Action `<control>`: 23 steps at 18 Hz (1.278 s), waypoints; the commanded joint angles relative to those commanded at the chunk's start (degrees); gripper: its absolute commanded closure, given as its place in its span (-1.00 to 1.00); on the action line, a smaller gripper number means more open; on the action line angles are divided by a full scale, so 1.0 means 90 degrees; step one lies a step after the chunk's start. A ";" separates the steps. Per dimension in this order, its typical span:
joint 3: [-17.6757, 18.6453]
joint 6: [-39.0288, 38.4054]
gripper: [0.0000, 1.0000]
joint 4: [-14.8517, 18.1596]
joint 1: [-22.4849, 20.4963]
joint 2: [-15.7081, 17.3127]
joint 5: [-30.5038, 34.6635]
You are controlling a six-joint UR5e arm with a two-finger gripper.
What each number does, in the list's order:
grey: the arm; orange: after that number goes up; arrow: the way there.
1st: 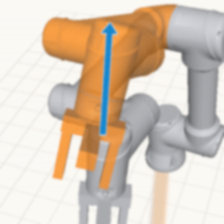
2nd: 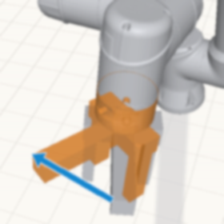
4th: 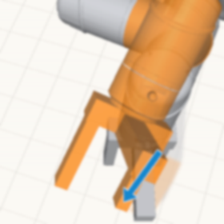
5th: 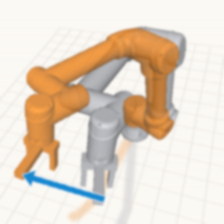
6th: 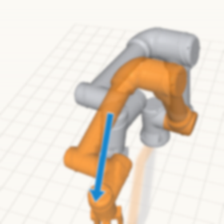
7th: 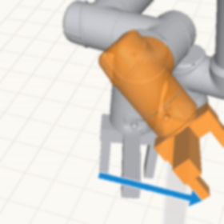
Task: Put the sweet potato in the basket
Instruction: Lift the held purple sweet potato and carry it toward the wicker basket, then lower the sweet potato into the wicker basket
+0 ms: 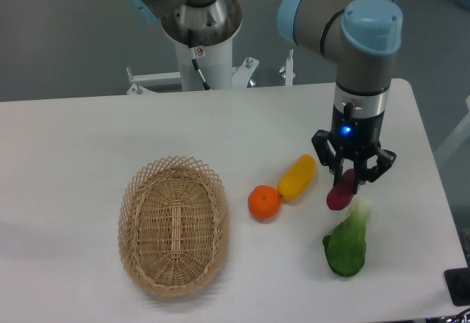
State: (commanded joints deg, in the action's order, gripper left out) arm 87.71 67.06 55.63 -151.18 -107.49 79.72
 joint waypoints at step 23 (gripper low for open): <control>0.0156 -0.3104 0.30 -0.0283 0.2237 -0.0400 0.0957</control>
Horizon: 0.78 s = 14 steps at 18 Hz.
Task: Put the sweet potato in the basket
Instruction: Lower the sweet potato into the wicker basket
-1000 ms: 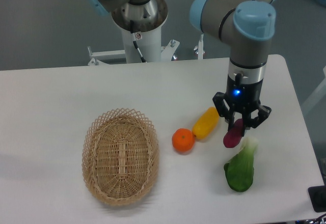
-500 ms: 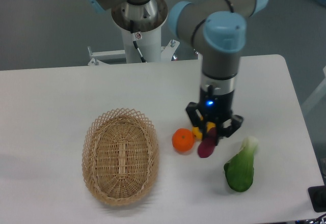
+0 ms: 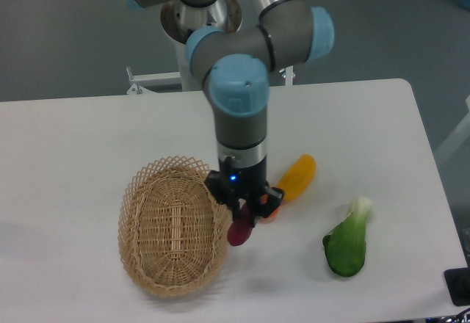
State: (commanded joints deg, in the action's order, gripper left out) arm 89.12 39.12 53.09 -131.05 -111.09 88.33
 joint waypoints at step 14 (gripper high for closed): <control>0.0420 -0.0226 0.24 -0.0496 0.0331 -0.0419 0.0234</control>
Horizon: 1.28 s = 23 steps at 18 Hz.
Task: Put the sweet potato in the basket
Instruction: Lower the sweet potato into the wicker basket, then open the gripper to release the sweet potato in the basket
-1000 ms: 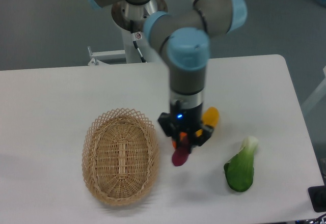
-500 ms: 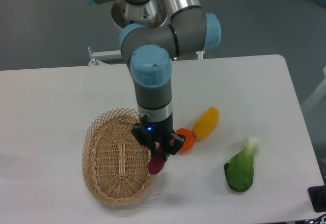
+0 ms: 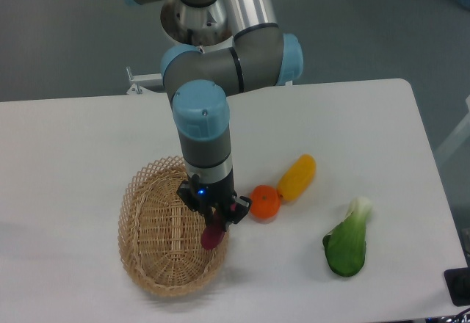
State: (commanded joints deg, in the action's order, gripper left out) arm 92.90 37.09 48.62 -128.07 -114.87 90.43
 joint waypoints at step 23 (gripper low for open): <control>0.0411 0.0000 -0.82 -0.0139 0.0948 -0.0236 0.0607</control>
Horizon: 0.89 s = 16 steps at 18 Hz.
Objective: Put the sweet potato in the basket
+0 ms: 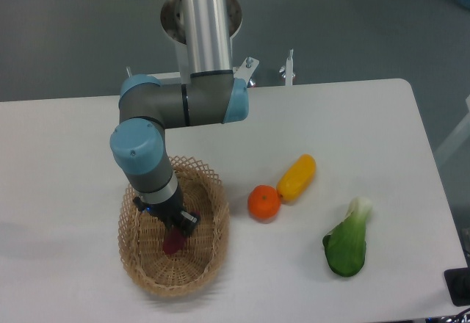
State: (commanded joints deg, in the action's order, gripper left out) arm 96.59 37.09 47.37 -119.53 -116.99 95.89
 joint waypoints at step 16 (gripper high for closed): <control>-0.1064 0.0029 -1.00 0.0126 -0.1190 0.0879 -0.0049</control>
State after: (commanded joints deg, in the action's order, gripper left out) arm 87.02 37.35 48.51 -130.24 -109.07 95.45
